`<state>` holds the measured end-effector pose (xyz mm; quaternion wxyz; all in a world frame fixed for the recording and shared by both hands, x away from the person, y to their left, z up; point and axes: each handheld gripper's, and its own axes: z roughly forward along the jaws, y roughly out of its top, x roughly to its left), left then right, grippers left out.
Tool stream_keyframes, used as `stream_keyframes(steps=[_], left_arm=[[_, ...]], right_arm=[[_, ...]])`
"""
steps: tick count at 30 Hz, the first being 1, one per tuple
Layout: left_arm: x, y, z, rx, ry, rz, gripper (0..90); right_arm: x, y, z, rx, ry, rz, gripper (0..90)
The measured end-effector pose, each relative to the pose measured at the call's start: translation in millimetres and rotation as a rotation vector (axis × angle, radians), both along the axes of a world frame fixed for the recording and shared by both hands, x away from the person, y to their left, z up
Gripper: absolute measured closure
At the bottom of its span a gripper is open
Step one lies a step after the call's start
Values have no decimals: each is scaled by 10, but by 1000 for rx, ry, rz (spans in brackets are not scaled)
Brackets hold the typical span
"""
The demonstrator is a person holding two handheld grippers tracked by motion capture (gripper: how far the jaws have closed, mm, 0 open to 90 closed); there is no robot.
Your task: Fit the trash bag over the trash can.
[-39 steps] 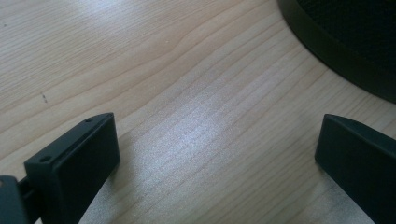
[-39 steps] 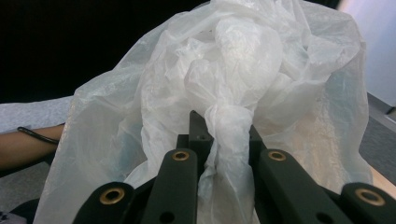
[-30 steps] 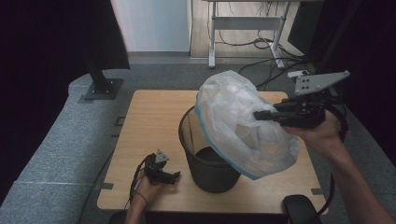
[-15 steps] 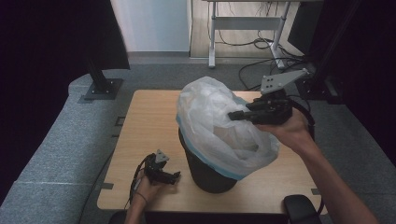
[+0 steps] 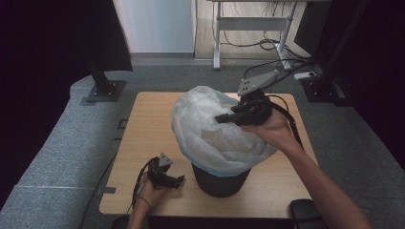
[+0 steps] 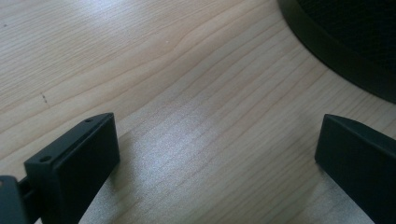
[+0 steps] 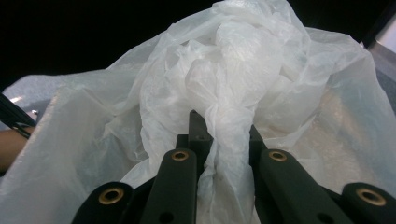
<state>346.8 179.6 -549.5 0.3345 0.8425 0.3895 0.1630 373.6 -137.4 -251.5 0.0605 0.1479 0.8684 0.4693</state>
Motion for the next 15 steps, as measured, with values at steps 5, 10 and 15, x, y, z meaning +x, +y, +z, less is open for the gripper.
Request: stream_keyframes(steps=[5, 10, 15], left_arm=[[0, 0, 0, 0, 0, 0, 0], [0, 0, 0, 0, 0, 0, 0], [0, 0, 0, 0, 0, 0, 0]], right_arm=[[117, 164, -162, -64, 11, -16, 803], [244, 297, -352, -166, 15, -42, 801], [314, 372, -511, -262, 62, -51, 787]])
